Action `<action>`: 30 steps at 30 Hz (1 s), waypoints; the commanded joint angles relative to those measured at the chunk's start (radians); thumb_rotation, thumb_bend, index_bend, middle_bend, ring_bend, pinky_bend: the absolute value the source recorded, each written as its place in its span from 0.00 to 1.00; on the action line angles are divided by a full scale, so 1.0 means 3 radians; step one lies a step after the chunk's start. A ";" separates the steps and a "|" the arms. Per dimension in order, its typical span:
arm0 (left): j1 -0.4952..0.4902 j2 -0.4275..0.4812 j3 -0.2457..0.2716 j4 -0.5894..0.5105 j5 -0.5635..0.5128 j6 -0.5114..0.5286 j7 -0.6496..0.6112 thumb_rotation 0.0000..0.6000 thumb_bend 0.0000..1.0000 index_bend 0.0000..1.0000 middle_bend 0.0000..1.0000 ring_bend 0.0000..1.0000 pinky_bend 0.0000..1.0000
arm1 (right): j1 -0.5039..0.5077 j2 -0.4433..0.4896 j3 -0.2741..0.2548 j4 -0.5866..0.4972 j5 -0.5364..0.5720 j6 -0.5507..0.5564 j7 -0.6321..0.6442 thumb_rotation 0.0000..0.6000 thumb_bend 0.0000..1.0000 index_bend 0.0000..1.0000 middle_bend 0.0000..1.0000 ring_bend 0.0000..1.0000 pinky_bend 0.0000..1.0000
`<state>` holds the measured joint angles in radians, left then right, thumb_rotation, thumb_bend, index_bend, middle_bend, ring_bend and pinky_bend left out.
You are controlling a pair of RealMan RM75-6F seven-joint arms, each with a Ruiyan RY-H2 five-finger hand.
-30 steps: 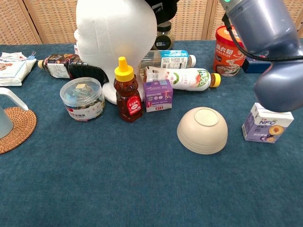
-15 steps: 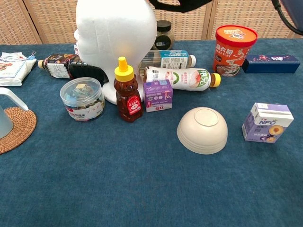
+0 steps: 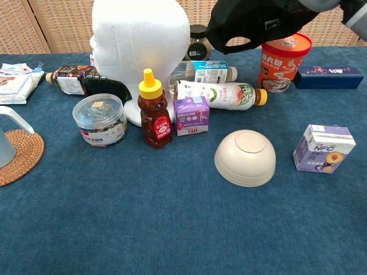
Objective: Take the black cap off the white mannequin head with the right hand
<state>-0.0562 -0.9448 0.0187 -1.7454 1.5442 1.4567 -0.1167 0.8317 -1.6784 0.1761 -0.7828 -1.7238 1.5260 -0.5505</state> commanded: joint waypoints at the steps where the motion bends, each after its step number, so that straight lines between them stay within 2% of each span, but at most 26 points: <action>1: -0.0006 0.0006 0.0018 -0.0016 0.0017 -0.0023 0.0016 1.00 0.04 0.00 0.00 0.00 0.02 | -0.0092 0.0001 -0.0082 -0.0026 -0.0014 0.0024 -0.0032 1.00 0.64 0.71 0.74 0.80 1.00; 4: -0.0008 0.0028 0.0047 -0.0028 0.0059 -0.0040 -0.0006 1.00 0.04 0.00 0.00 0.00 0.02 | -0.0217 0.0044 -0.0189 -0.0140 -0.0020 0.0021 -0.0044 1.00 0.64 0.71 0.73 0.79 1.00; 5: -0.0005 0.0034 0.0046 -0.0031 0.0054 -0.0033 -0.0020 1.00 0.04 0.00 0.00 0.00 0.02 | -0.0283 0.0093 -0.0278 -0.0203 -0.0045 0.0000 0.0009 1.00 0.63 0.70 0.72 0.77 0.99; 9: -0.0006 0.0047 0.0058 -0.0038 0.0071 -0.0039 -0.0044 1.00 0.04 0.00 0.00 0.00 0.02 | -0.0385 0.0290 -0.0370 -0.0523 -0.0028 -0.0094 0.0080 1.00 0.51 0.55 0.58 0.65 0.92; 13: -0.0003 0.0050 0.0078 -0.0042 0.0107 -0.0035 -0.0043 1.00 0.04 0.00 0.00 0.00 0.02 | -0.0474 0.0486 -0.0399 -0.0983 0.0060 -0.0218 0.0091 1.00 0.39 0.45 0.48 0.55 0.85; 17: 0.0002 0.0050 0.0082 -0.0042 0.0112 -0.0025 -0.0045 1.00 0.04 0.00 0.00 0.00 0.02 | -0.0551 0.0745 -0.0455 -0.1503 0.0195 -0.0464 0.0059 1.00 0.09 0.31 0.32 0.35 0.67; 19: 0.0005 0.0051 0.0085 -0.0044 0.0117 -0.0019 -0.0046 1.00 0.04 0.00 0.00 0.00 0.02 | -0.0595 0.0885 -0.0473 -0.1806 0.0278 -0.0570 0.0089 1.00 0.01 0.25 0.25 0.27 0.58; 21: 0.0006 0.0050 0.0089 -0.0043 0.0124 -0.0016 -0.0044 1.00 0.04 0.00 0.00 0.00 0.02 | -0.0637 0.1010 -0.0481 -0.2059 0.0341 -0.0636 0.0083 1.00 0.00 0.21 0.19 0.19 0.51; 25: 0.0009 0.0050 0.0091 -0.0041 0.0126 -0.0011 -0.0045 1.00 0.04 0.00 0.00 0.00 0.02 | -0.0720 0.1185 -0.0483 -0.2401 0.0480 -0.0719 0.0013 1.00 0.00 0.14 0.11 0.11 0.43; 30: 0.0016 0.0063 0.0088 -0.0042 0.0113 0.0003 -0.0068 1.00 0.04 0.00 0.00 0.00 0.02 | -0.0893 0.1590 -0.0548 -0.3022 0.0786 -0.0879 -0.0101 1.00 0.00 0.00 0.00 0.00 0.30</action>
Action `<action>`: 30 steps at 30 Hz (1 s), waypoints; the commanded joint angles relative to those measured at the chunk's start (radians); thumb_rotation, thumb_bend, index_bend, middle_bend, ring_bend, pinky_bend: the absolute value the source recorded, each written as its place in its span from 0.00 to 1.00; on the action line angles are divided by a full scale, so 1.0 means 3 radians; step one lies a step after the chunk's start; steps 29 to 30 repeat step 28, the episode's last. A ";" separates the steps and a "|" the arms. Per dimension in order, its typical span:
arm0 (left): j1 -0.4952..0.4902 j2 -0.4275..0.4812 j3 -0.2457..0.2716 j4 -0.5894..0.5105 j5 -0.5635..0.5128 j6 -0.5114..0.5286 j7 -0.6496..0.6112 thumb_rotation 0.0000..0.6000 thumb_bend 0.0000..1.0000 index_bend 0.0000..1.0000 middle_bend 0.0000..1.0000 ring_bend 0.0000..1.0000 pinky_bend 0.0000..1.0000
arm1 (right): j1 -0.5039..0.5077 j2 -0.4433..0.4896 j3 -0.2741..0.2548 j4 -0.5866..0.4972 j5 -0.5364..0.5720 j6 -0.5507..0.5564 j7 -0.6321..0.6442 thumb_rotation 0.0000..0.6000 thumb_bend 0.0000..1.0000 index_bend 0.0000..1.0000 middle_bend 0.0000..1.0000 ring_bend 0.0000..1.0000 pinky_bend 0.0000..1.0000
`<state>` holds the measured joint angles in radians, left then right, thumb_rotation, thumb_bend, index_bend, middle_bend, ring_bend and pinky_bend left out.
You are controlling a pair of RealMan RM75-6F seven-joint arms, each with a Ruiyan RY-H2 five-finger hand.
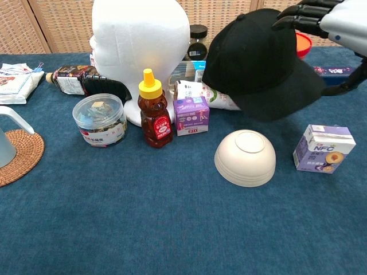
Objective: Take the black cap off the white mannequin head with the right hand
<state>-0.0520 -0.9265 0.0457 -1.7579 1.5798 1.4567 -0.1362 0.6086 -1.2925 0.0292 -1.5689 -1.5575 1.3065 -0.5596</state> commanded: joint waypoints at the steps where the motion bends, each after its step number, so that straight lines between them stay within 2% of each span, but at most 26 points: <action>1: 0.0002 0.0003 -0.0004 -0.0002 -0.0010 0.0003 -0.0003 1.00 0.04 0.00 0.00 0.00 0.02 | -0.0173 0.0364 -0.0076 -0.0471 0.0247 -0.0163 -0.0037 1.00 0.00 0.00 0.00 0.00 0.29; 8: 0.0016 0.0008 0.0005 -0.0005 0.0010 0.0029 0.0000 1.00 0.04 0.00 0.00 0.00 0.02 | -0.0433 0.0592 -0.0150 -0.0625 0.0262 0.0013 0.0113 1.00 0.00 0.00 0.00 0.00 0.23; 14: 0.0067 -0.0082 -0.0052 0.0012 -0.0078 0.0141 0.0213 1.00 0.04 0.00 0.00 0.00 0.02 | -0.0660 0.0637 -0.0166 -0.0487 0.0264 0.0244 0.0253 1.00 0.00 0.00 0.00 0.00 0.22; 17: 0.0128 -0.0193 -0.0076 0.0033 -0.0091 0.0270 0.0415 1.00 0.04 0.00 0.00 0.00 0.02 | -0.0896 0.0573 -0.0115 -0.0355 0.0342 0.0562 0.0408 1.00 0.00 0.00 0.00 0.00 0.21; 22: 0.0165 -0.0228 -0.0068 0.0063 -0.0060 0.0331 0.0437 1.00 0.04 0.00 0.00 0.00 0.02 | -0.1096 0.0421 -0.0116 -0.0123 0.0161 0.0900 0.0441 1.00 0.00 0.00 0.00 0.00 0.19; 30: 0.0176 -0.0233 -0.0056 0.0061 -0.0029 0.0339 0.0430 1.00 0.04 0.00 0.00 0.00 0.02 | -0.1315 0.0195 -0.0186 0.0078 0.0003 0.1144 0.0356 1.00 0.00 0.00 0.00 0.00 0.17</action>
